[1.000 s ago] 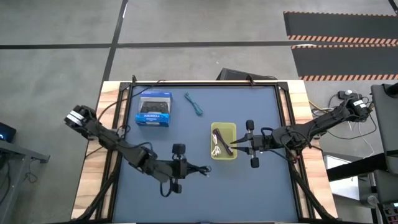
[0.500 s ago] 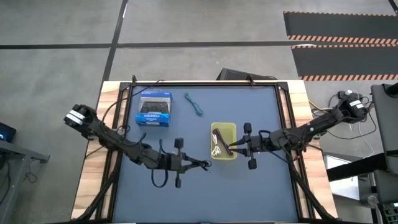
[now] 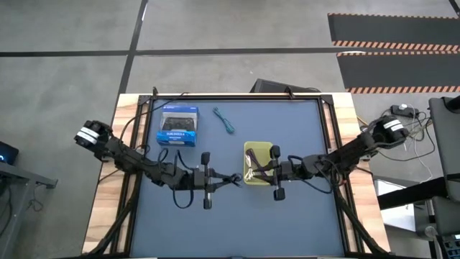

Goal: Pick and place USB-C Cables
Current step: Put the black charger cable into the yellow bin

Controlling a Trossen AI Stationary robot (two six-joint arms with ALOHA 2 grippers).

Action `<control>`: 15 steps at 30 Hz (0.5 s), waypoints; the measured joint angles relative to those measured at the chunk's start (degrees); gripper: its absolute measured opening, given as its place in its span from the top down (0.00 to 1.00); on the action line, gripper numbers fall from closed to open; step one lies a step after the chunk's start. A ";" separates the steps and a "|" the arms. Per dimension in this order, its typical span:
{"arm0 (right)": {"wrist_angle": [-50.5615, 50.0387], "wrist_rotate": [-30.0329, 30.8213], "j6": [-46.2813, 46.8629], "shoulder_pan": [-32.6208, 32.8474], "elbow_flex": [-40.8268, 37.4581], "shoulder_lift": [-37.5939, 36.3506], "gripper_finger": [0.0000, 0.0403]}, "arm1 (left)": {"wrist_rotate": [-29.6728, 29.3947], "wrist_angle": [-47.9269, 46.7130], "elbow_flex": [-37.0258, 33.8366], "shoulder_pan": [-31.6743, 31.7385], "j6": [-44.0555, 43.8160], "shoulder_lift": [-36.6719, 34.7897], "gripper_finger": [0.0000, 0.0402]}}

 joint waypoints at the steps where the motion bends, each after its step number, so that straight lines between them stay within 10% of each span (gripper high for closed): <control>1: 0.05 0.00 -0.07 0.00 0.96 0.81 0.84 | -0.09 0.18 0.00 0.36 -0.80 0.00 0.94; 15: 0.13 0.00 -2.04 -0.13 8.20 3.87 0.64 | -0.13 0.96 -0.02 1.21 -2.34 0.00 0.91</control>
